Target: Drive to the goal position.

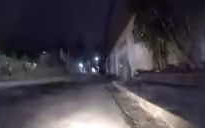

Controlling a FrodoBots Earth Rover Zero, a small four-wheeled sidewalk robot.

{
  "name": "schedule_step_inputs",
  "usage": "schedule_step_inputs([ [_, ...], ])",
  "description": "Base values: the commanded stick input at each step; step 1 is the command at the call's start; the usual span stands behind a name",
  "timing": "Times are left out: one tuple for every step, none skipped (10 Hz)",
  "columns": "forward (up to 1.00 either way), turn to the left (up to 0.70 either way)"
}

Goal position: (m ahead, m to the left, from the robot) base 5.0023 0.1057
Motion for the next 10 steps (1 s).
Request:
schedule_step_inputs([
  [0.70,0.00],
  [0.70,0.00],
  [0.70,0.00],
  [0.70,0.00],
  [0.70,0.00],
  [0.70,0.00],
  [0.70,0.00],
  [0.70,0.00],
  [0.70,0.00],
  [0.70,0.00],
])
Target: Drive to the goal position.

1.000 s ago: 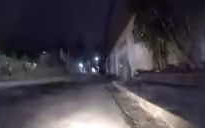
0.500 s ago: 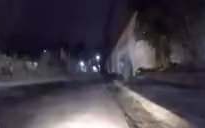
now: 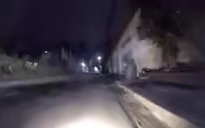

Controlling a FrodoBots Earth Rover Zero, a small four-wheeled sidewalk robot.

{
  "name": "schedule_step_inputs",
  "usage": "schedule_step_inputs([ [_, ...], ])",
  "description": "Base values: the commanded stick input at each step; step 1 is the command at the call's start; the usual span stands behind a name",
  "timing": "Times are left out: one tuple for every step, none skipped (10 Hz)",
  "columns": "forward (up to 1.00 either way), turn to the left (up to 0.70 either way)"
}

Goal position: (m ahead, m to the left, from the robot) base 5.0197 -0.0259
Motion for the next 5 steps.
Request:
schedule_step_inputs([
  [0.70,0.00],
  [0.70,0.00],
  [0.70,0.00],
  [0.70,-0.04],
  [0.70,-0.09],
])
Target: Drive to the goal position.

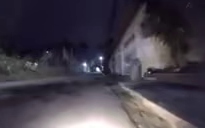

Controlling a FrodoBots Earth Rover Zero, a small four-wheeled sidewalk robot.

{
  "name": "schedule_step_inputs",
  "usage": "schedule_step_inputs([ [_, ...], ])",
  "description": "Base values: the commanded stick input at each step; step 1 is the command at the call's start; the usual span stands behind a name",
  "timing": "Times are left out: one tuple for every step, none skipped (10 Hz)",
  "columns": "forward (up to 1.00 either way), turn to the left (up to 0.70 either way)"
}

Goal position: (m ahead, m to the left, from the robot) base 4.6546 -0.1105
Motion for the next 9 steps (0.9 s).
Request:
schedule_step_inputs([
  [0.70,-0.14],
  [0.70,-0.19],
  [0.70,-0.24],
  [0.70,-0.29],
  [0.70,-0.34],
  [0.70,-0.35],
  [0.70,-0.35],
  [0.70,-0.35],
  [0.70,-0.35],
])
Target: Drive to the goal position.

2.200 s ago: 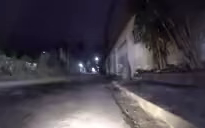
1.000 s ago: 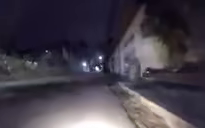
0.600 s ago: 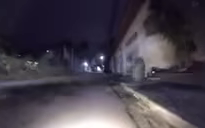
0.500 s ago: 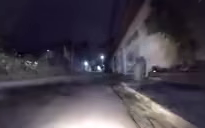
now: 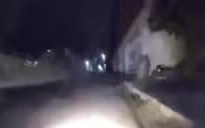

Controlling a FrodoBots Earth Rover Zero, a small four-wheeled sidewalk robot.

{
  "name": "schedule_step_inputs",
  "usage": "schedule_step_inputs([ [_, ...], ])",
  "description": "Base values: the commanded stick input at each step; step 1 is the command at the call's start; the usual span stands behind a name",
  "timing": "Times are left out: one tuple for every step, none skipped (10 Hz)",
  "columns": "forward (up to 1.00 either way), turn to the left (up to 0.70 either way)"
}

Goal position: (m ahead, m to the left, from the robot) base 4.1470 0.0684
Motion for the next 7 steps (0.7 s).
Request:
schedule_step_inputs([
  [0.70,-0.35],
  [0.70,-0.35],
  [0.70,-0.35],
  [0.70,-0.34],
  [0.70,-0.26],
  [0.70,-0.18],
  [0.70,-0.10],
])
